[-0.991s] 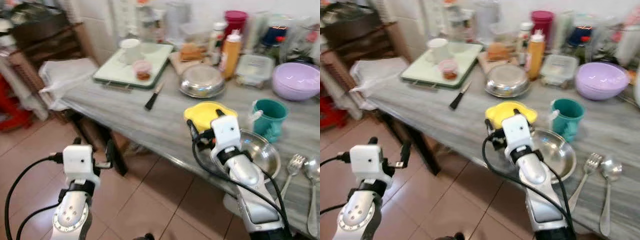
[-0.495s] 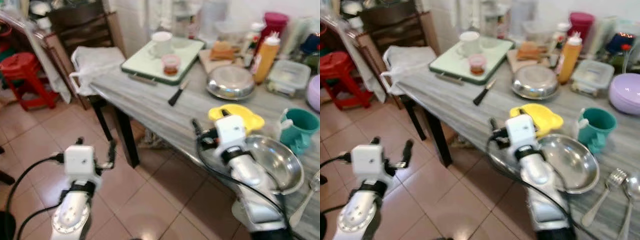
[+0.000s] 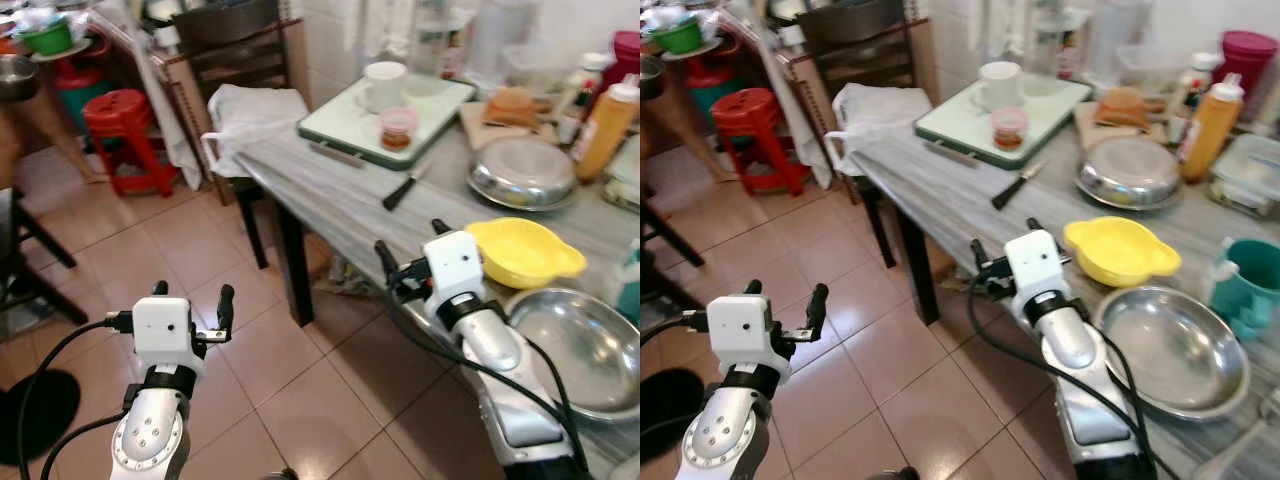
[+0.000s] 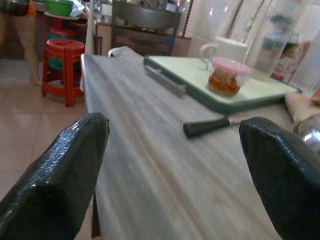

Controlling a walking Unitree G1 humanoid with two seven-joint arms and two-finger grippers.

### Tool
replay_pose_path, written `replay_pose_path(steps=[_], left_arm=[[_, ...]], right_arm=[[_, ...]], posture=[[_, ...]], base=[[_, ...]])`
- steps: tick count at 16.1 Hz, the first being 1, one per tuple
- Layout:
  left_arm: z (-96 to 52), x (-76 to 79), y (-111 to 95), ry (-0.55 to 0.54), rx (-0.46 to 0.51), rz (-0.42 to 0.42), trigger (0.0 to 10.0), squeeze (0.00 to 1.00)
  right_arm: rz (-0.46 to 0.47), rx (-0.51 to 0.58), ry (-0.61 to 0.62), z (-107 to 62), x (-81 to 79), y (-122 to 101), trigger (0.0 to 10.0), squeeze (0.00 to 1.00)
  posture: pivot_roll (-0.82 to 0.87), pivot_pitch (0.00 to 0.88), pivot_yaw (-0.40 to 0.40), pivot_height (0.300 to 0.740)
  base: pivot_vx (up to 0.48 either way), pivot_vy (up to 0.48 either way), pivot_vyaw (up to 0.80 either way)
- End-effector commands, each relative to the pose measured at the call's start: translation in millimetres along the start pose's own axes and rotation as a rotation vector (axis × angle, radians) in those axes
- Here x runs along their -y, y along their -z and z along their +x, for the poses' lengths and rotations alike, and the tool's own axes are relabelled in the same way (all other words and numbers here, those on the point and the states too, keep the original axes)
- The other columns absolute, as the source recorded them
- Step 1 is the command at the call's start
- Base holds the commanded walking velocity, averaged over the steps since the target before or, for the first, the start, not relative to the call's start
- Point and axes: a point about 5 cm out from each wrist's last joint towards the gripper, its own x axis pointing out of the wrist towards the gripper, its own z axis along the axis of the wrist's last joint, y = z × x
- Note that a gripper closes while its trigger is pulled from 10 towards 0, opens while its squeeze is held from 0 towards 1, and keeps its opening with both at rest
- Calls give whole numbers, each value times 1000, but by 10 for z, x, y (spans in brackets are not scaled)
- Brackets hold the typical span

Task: Setting the table

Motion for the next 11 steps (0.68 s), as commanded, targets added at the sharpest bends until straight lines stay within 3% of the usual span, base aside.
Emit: replay_pose_path(steps=[1,11], left_arm=[[-12,-76,-16,-26,5,22,10000,0],[-42,-133,179,-60,-56,49,10000,0]], right_arm=[[16,16,-37,27,-97,-29,10000,0],[43,-22,-52,21,-154,100,10000,0]], posture=[[-9,91,45,740],[-8,91,48,740]], base=[[0,0,800],[0,0,800]])
